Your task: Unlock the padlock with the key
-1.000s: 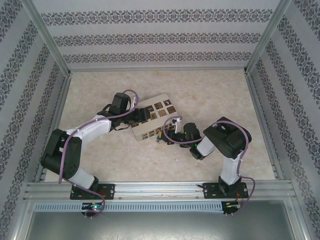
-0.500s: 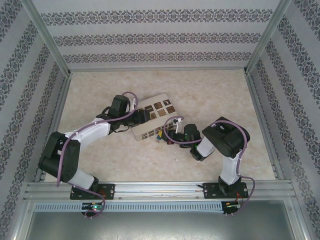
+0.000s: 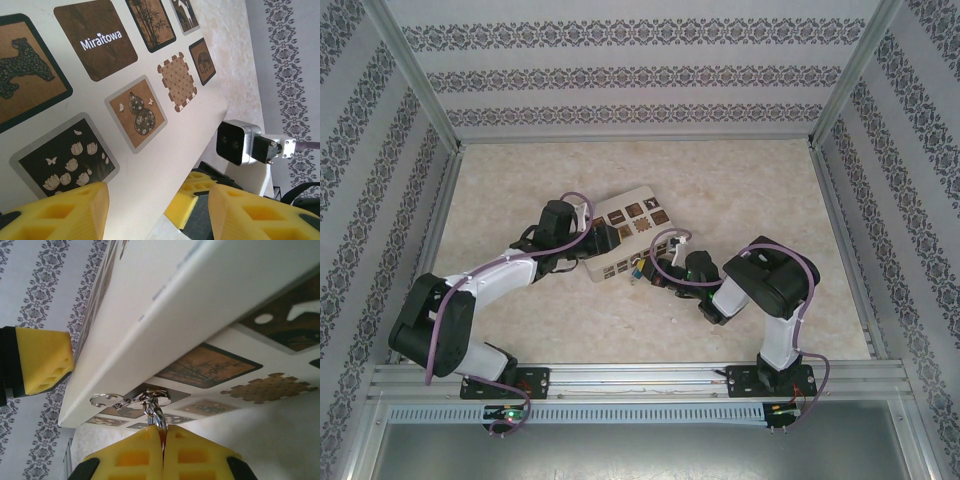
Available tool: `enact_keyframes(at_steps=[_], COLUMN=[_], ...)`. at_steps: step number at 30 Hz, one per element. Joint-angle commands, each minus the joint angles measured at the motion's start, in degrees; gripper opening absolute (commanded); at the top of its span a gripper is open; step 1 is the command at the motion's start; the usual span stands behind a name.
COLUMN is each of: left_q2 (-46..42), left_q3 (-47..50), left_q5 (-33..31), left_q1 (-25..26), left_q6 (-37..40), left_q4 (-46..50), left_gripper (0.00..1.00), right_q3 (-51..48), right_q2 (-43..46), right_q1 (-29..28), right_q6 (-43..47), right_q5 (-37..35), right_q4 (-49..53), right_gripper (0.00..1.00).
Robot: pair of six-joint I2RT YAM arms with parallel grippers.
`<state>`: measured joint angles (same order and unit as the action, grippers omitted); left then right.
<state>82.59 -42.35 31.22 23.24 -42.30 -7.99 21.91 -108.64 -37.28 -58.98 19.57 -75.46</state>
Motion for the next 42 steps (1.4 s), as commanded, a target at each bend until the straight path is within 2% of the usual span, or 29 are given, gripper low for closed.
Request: enact_keyframes(at_steps=[1, 21, 42], left_q2=[1.3, 0.4, -1.0], left_q3=[3.1, 4.3, 3.9], left_q5=[0.2, -0.1, 0.0], left_q1=[1.1, 1.1, 1.1], left_q6=[-1.9, -3.1, -4.3], left_q4=[5.3, 3.4, 1.5], left_gripper=[0.55, 0.55, 0.59], right_q3=[1.6, 1.9, -1.6], right_q2=[1.5, 2.0, 5.0], right_q1=[-0.3, -0.6, 1.4], right_q6=[-3.4, -11.7, -10.5], right_q5=[-4.8, -13.4, -14.6], right_q4=[-3.9, -3.9, -3.8], right_gripper=[0.0, 0.0, 0.0])
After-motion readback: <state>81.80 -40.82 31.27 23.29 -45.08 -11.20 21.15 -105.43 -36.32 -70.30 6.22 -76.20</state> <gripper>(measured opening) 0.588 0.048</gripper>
